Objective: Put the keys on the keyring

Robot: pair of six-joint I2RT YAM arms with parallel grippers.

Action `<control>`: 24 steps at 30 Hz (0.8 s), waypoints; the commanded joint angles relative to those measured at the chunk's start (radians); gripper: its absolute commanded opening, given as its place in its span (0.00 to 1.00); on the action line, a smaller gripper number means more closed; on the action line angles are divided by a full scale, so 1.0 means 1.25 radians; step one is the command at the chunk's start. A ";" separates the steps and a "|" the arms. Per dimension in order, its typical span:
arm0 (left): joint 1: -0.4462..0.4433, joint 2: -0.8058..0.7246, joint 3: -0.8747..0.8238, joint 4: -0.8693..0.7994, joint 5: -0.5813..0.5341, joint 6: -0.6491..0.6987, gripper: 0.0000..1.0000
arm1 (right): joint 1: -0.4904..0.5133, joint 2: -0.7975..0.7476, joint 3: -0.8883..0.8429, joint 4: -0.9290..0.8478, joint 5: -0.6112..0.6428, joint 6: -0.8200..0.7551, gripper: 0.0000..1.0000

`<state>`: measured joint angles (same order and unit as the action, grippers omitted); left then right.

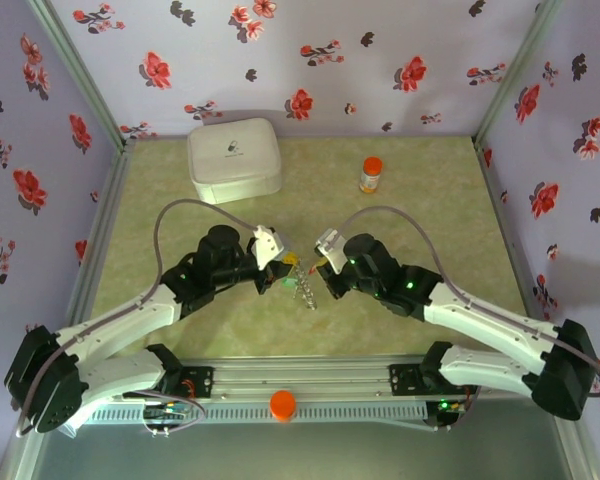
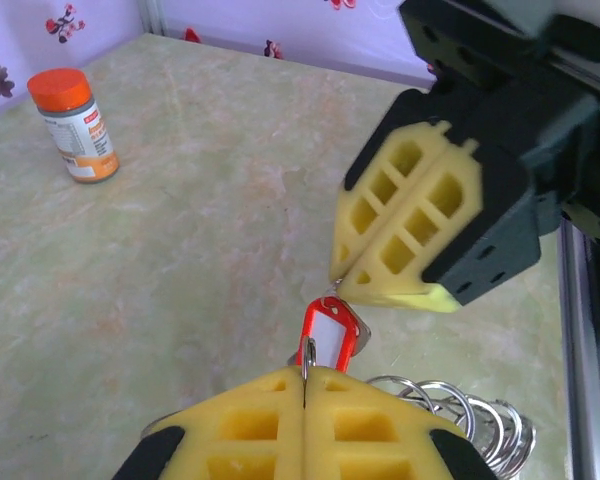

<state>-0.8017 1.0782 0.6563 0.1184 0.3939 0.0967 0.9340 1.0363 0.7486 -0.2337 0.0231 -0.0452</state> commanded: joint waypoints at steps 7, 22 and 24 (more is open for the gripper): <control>-0.037 -0.072 0.023 -0.061 0.014 -0.264 0.00 | 0.004 -0.086 -0.016 0.025 -0.107 -0.172 0.00; -0.050 -0.088 0.040 -0.138 0.001 -0.250 0.00 | 0.015 -0.081 0.021 -0.029 -0.171 -0.341 0.00; -0.050 -0.087 0.043 -0.146 0.004 -0.243 0.00 | 0.017 -0.081 0.021 -0.020 -0.172 -0.351 0.00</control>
<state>-0.8577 0.9813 0.6617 -0.0452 0.3935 -0.2432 0.9466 0.9360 0.7418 -0.2565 -0.1688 -0.4244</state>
